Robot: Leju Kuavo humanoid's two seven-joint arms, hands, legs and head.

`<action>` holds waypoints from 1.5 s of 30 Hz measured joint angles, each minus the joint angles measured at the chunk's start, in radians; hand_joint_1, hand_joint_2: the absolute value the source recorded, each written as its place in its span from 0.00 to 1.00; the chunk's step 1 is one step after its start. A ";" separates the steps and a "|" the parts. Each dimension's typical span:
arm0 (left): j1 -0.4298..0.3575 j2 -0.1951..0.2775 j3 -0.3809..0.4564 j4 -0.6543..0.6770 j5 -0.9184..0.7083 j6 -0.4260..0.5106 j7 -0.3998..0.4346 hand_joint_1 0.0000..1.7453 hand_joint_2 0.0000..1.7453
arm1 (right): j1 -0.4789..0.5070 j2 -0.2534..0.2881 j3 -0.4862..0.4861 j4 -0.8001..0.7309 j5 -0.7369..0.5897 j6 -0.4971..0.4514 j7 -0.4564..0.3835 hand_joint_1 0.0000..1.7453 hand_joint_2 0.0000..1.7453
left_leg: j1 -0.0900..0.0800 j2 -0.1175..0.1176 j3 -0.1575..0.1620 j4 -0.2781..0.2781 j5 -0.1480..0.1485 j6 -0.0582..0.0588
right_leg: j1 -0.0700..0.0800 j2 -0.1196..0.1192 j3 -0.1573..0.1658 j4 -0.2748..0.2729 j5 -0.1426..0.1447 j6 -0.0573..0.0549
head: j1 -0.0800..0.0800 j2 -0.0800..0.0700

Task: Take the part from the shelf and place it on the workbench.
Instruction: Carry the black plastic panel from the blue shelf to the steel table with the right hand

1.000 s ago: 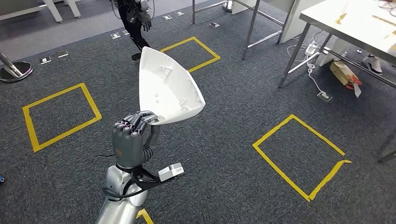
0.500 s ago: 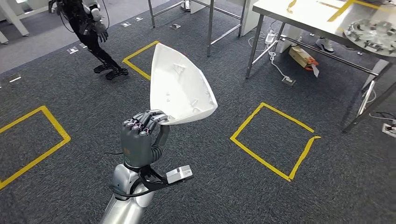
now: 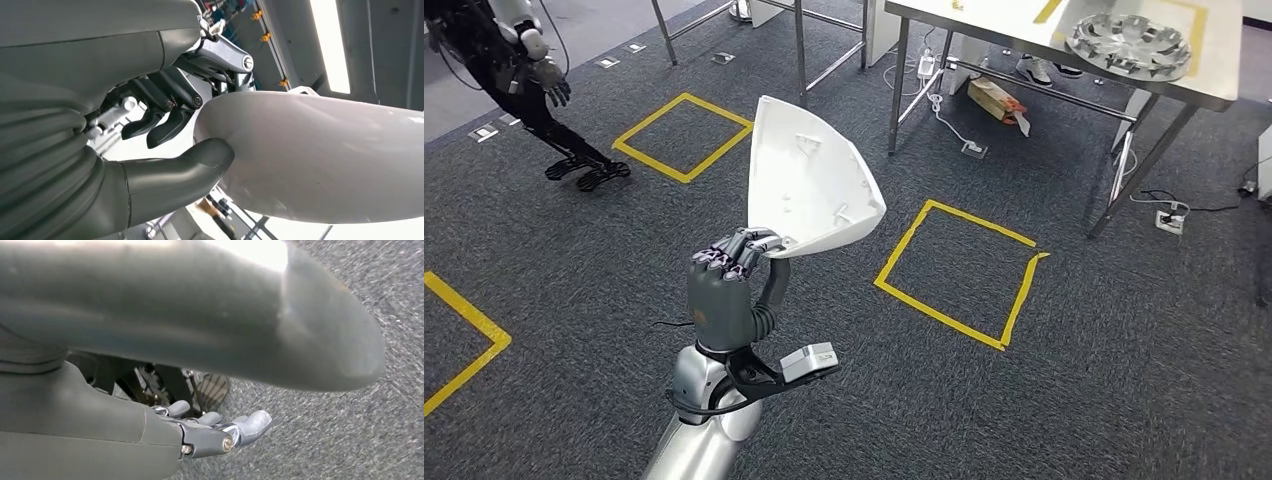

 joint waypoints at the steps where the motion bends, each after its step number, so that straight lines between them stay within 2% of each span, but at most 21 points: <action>1: 0.000 0.000 0.002 0.000 0.003 0.000 0.001 1.00 1.00 | 0.000 0.000 0.000 0.000 0.000 0.000 0.002 0.00 0.00 | -0.001 0.008 0.002 -0.001 -0.002 -0.005 | 0.004 -0.006 0.006 -0.015 0.000 -0.006 | 0.000 0.000; 3: -0.001 -0.001 0.004 0.000 0.009 0.000 0.001 1.00 1.00 | 0.002 0.000 0.000 0.000 0.000 0.000 0.004 0.00 0.00 | -0.001 0.021 0.008 -0.005 -0.004 -0.017 | 0.004 0.015 0.007 -0.018 0.003 -0.016 | 0.000 0.000; 5: -0.003 -0.001 0.005 -0.001 0.008 0.000 -0.001 1.00 1.00 | 0.005 0.001 0.000 0.000 0.000 0.000 0.004 0.00 0.00 | 0.001 -0.010 0.003 0.017 -0.022 -0.028 | -0.005 0.037 0.013 -0.027 0.009 -0.025 | -0.003 0.000; 7: -0.003 0.000 0.010 -0.002 -0.003 0.001 -0.007 1.00 1.00 | 0.004 0.003 0.000 0.000 0.000 -0.001 0.003 0.00 0.00 | 0.003 -0.063 -0.040 0.113 -0.073 -0.037 | -0.011 0.058 0.017 -0.033 0.011 -0.032 | -0.009 0.000; 9: 0.002 0.000 0.021 -0.002 -0.019 0.001 -0.014 1.00 1.00 | 0.003 0.003 0.000 0.000 0.000 0.001 0.000 0.00 0.00 | 0.004 -0.081 -0.100 0.232 -0.120 -0.040 | -0.011 0.084 0.016 -0.031 0.011 -0.036 | -0.011 0.000; 10: 0.004 0.000 0.026 -0.002 -0.026 0.001 -0.017 1.00 1.00 | 0.003 0.004 0.000 0.000 0.000 0.002 -0.002 0.00 0.00 | 0.005 -0.083 -0.116 0.256 -0.119 -0.041 | -0.012 0.098 0.016 -0.030 0.010 -0.036 | -0.011 0.000; 11: 0.007 0.000 0.032 -0.004 -0.033 0.001 -0.021 1.00 1.00 | 0.004 0.004 0.000 0.000 0.000 0.002 -0.004 0.00 0.00 | 0.007 -0.085 -0.114 0.244 -0.099 -0.041 | -0.013 0.113 0.016 -0.029 0.010 -0.035 | -0.011 0.000; 14: 0.010 0.001 0.047 -0.010 -0.040 0.001 -0.037 1.00 1.00 | 0.005 0.004 0.001 0.000 0.000 0.001 -0.007 0.00 0.00 | 0.014 -0.111 -0.040 0.068 -0.003 -0.040 | -0.016 0.150 0.015 -0.020 0.006 -0.024 | -0.013 0.000; 17: 0.012 0.000 0.053 -0.016 -0.027 0.001 -0.046 1.00 1.00 | 0.008 0.003 0.001 0.000 0.000 0.000 -0.013 0.00 0.00 | 0.010 -0.125 -0.015 0.007 0.011 -0.022 | -0.016 0.167 0.008 -0.016 0.006 -0.004 | -0.016 0.000; 20: 0.013 -0.001 0.054 -0.022 -0.017 0.001 -0.047 1.00 1.00 | 0.011 0.003 0.002 0.000 0.000 0.001 -0.014 0.00 0.00 | 0.010 -0.117 -0.014 0.002 0.019 0.000 | -0.017 0.143 -0.001 0.000 -0.006 0.012 | -0.012 0.000; 22: 0.015 -0.001 0.056 -0.026 -0.013 0.001 -0.047 1.00 1.00 | 0.008 0.003 0.002 0.000 0.000 0.001 -0.014 0.00 0.00 | 0.011 -0.108 -0.014 0.000 0.021 0.009 | -0.015 0.099 -0.043 0.093 -0.058 0.018 | -0.005 0.000; 24: 0.018 0.000 0.057 -0.027 -0.008 0.001 -0.047 1.00 1.00 | 0.007 0.003 0.002 0.000 0.000 0.002 -0.014 0.00 0.00 | 0.008 -0.097 -0.014 0.000 0.020 0.013 | -0.015 0.079 -0.108 0.226 -0.113 0.021 | -0.002 0.000; 26: 0.020 0.001 0.058 -0.026 -0.002 0.001 -0.047 1.00 1.00 | 0.008 0.003 0.002 0.000 0.000 0.002 -0.012 0.00 0.00 | 0.006 -0.089 -0.014 0.000 0.018 0.014 | -0.014 0.075 -0.128 0.263 -0.108 0.020 | -0.002 0.000; 29: 0.021 0.001 0.058 -0.030 -0.001 0.001 -0.047 1.00 1.00 | 0.007 0.003 0.002 0.000 0.000 0.000 -0.010 0.00 0.00 | 0.004 -0.083 -0.009 0.001 0.013 0.010 | -0.009 0.063 -0.032 0.078 -0.020 0.006 | 0.000 0.000; 31: 0.022 0.001 0.058 -0.034 -0.001 0.001 -0.047 1.00 1.00 | 0.004 0.002 0.002 0.000 0.000 0.001 -0.008 0.00 0.00 | 0.003 -0.081 -0.008 0.000 0.009 0.001 | -0.001 0.053 0.012 -0.010 -0.002 -0.005 | 0.001 0.000; 34: 0.022 0.001 0.058 -0.037 -0.001 0.001 -0.047 1.00 1.00 | 0.004 0.001 0.002 0.000 0.000 0.002 -0.005 0.00 0.00 | 0.003 -0.079 -0.002 -0.003 0.003 -0.016 | 0.000 0.056 0.021 -0.025 -0.006 -0.018 | 0.001 0.000; 36: 0.020 0.002 0.058 -0.040 -0.001 0.001 -0.048 1.00 1.00 | 0.005 0.002 0.002 0.000 0.000 -0.001 -0.002 0.00 0.00 | 0.003 -0.081 -0.014 0.035 -0.018 -0.028 | -0.007 0.060 0.036 -0.035 -0.007 -0.029 | -0.003 0.000; 40: 0.019 0.003 0.058 -0.039 -0.001 0.001 -0.049 1.00 1.00 | 0.004 0.002 0.002 0.000 0.000 0.000 0.000 0.00 0.00 | 0.006 -0.084 -0.144 0.258 -0.097 -0.042 | -0.010 0.065 0.054 -0.036 -0.021 -0.042 | -0.011 0.000; 42: 0.019 0.003 0.058 -0.038 -0.001 0.001 -0.049 1.00 1.00 | 0.005 0.002 0.002 0.000 0.000 0.000 0.000 0.00 0.00 | 0.009 -0.084 -0.152 0.240 -0.053 -0.045 | -0.011 0.071 0.063 -0.033 -0.031 -0.037 | -0.011 0.000; 44: 0.019 0.003 0.058 -0.038 -0.001 0.001 -0.049 1.00 1.00 | 0.006 0.003 0.002 0.000 0.000 0.000 0.000 0.00 0.00 | 0.012 -0.086 -0.101 0.118 0.024 -0.046 | -0.013 0.077 0.076 -0.029 -0.045 -0.029 | -0.011 0.000; 45: 0.019 0.003 0.058 -0.038 -0.001 0.001 -0.050 1.00 1.00 | 0.006 0.003 0.002 0.000 0.000 0.000 0.000 0.00 0.00 | 0.013 -0.089 -0.075 0.063 0.045 -0.043 | -0.012 0.080 0.079 -0.025 -0.051 -0.023 | -0.013 0.000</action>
